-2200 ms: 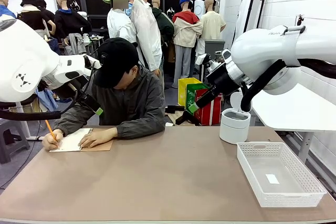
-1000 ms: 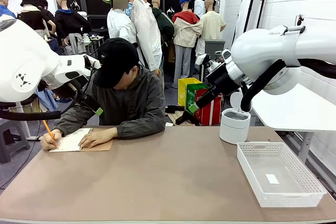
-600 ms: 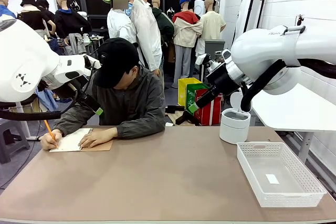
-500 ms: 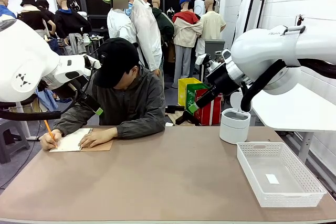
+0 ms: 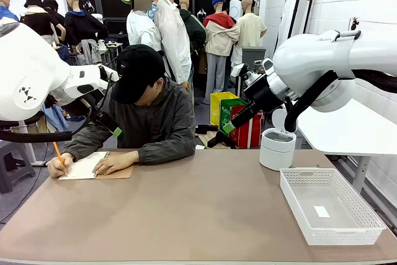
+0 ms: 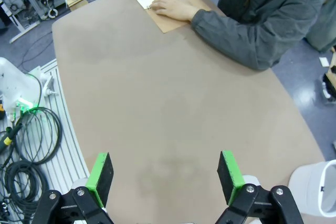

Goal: Sort the paper based on its condition.
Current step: If a person hands you a paper, place it in the Organizing basket , and if it's crumpled, put it in the Trash can.

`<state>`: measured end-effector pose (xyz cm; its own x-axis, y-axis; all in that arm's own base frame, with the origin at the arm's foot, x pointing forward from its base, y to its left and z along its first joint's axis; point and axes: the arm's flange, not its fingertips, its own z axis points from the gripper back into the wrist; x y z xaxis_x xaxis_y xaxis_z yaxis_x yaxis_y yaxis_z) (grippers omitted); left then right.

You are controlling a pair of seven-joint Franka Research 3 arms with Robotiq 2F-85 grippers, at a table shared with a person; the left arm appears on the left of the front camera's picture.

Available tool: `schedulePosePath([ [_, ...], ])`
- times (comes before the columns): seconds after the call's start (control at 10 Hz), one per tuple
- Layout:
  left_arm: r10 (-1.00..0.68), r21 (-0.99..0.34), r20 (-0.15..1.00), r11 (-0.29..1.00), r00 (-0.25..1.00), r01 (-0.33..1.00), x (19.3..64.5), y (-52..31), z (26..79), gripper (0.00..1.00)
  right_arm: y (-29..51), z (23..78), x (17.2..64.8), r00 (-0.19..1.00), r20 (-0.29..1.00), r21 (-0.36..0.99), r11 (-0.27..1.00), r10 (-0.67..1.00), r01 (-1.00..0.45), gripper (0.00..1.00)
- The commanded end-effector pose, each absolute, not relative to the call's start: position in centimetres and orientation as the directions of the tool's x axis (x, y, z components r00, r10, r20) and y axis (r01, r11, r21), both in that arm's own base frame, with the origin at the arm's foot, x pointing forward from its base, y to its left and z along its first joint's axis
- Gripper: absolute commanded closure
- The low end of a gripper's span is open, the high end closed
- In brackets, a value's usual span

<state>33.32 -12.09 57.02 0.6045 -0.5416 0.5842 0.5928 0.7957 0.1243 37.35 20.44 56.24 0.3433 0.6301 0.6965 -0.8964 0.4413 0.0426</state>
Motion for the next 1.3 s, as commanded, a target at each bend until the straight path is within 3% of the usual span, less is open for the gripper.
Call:
schedulePosePath([
  [0.0, -0.542, 0.124, 0.583, 0.796, 0.605, 0.593, 33.32, -11.99, 57.03, 0.0, 20.42, 56.13, 37.27, 0.341, 0.694, 0.041, 0.438, 0.635, -0.898, 0.0],
  [1.2, -0.542, 0.124, 0.583, 0.796, 0.605, 0.593, 33.32, -11.99, 57.03, 0.0, 20.42, 56.13, 37.27, 0.341, 0.694, 0.041, 0.438, 0.635, -0.898, 0.0],
])
